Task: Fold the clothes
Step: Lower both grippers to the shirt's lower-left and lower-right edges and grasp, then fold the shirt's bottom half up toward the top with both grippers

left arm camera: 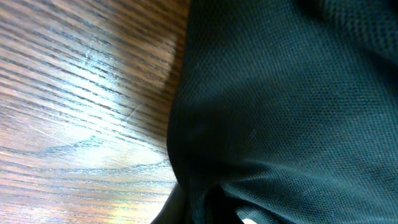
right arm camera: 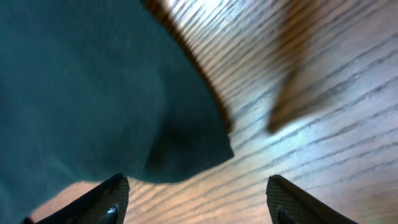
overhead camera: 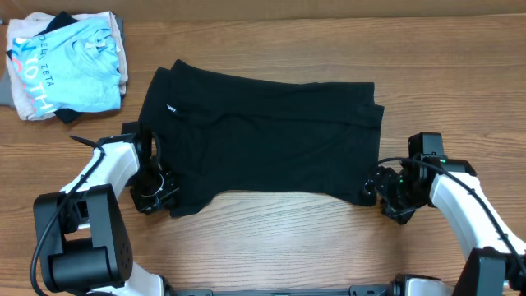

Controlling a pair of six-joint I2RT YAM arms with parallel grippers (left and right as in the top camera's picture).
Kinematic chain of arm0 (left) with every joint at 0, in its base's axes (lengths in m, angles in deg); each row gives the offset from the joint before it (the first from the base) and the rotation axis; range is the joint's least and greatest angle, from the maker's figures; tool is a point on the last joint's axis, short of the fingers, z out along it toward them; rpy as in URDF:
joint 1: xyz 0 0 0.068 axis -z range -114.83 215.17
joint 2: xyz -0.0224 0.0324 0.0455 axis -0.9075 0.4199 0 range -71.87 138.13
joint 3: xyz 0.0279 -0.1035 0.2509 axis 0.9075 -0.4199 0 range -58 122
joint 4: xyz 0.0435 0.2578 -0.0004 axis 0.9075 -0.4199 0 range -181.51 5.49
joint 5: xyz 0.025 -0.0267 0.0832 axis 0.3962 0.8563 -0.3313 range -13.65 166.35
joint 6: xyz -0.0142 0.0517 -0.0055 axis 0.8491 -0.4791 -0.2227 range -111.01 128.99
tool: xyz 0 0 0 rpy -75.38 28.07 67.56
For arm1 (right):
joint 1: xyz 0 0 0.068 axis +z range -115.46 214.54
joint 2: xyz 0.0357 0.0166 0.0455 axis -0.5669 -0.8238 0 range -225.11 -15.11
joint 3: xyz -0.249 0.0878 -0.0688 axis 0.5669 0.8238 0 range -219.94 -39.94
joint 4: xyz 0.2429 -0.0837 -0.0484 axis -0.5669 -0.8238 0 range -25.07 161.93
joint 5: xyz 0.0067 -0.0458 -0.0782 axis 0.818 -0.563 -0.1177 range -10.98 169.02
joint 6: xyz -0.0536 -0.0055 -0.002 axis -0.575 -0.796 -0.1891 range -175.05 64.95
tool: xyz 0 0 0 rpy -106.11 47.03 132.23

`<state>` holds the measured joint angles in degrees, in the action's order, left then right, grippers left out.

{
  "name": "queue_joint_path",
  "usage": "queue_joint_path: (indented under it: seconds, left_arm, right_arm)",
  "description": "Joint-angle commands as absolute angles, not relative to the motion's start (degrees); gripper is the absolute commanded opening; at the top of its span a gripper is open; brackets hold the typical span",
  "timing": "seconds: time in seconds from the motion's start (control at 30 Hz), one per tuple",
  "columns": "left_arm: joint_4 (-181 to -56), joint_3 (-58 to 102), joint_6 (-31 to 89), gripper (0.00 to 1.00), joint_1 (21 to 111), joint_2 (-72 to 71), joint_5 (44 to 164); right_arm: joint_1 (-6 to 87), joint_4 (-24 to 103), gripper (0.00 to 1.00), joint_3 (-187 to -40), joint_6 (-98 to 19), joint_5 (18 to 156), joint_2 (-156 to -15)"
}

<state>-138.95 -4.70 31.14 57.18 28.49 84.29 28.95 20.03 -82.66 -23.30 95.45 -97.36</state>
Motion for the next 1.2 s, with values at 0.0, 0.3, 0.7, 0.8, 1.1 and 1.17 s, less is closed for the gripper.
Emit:
queue_joint_path:
  seconds: [0.0,0.3,0.7,0.8,1.1,1.17]
  left_arm:
    - [-138.23,-5.93,30.81,0.04,56.87,30.98,82.37]
    - [-138.25,-5.93,30.81,0.04,56.87,30.98,82.37]
    - [-138.49,-5.93,28.74,0.04,56.87,30.98,83.48]
    - [-138.47,-5.8,28.69,0.04,56.87,30.98,83.94]
    - [-138.88,-5.49,28.69,0.04,56.87,30.96,83.96]
    - [-140.35,-4.81,28.69,0.04,56.87,30.79,83.94]
  right_arm:
    - [29.28,20.7,0.74,-82.37,-21.79,94.11,-100.01]
    - [33.91,21.93,0.75,-82.37,-21.18,94.09,-105.21]
    - [37.11,22.63,0.36,-82.37,-17.49,90.24,-105.25]
    - [37.11,23.2,0.29,-82.37,-17.49,89.65,-105.25]
    - [37.04,24.31,0.04,-82.39,-17.44,87.75,-105.25]
    - [36.91,23.92,0.04,-82.5,-16.79,86.07,-105.23]
